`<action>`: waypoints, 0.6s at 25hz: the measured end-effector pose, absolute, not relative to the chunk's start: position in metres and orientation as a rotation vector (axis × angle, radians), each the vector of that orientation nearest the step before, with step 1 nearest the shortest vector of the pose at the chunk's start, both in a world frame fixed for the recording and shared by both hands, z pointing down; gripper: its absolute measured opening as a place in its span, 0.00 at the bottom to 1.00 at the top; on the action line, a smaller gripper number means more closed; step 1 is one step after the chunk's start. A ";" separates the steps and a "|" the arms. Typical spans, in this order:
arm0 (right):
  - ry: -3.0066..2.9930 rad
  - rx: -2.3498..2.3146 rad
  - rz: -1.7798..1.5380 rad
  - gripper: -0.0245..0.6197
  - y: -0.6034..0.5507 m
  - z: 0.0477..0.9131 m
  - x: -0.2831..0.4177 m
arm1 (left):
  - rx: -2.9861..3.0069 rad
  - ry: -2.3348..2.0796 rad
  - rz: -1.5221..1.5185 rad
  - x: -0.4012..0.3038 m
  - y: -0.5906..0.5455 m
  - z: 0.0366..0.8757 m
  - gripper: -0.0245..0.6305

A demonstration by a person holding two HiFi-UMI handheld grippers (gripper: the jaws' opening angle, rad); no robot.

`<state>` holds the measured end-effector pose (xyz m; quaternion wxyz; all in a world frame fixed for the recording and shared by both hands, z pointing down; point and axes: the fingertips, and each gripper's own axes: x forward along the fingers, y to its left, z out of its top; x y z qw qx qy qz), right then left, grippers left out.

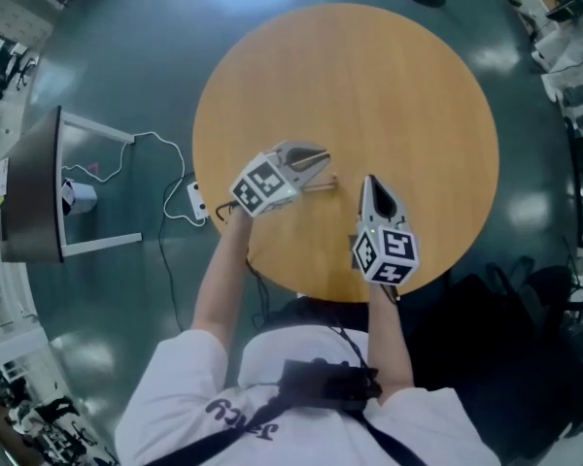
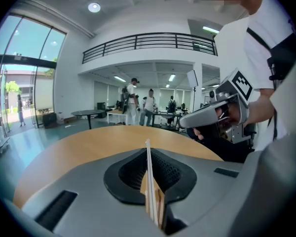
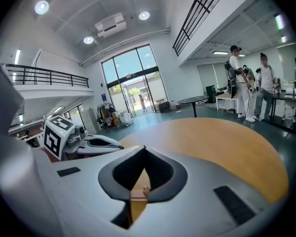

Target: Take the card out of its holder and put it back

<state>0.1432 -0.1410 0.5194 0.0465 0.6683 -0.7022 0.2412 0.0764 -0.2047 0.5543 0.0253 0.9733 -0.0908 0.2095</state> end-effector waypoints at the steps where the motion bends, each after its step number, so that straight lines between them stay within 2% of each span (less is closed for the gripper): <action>1: -2.143 2.039 0.739 0.07 -0.141 0.520 0.143 | 3.014 -0.236 0.666 0.078 -0.201 0.555 0.07; 7: -2.158 2.030 0.781 0.07 -0.143 0.522 0.140 | 2.993 -0.029 0.723 0.085 -0.184 0.564 0.07; 15: -2.143 2.033 0.823 0.07 -0.142 0.527 0.145 | 2.991 0.021 0.733 0.094 -0.181 0.572 0.07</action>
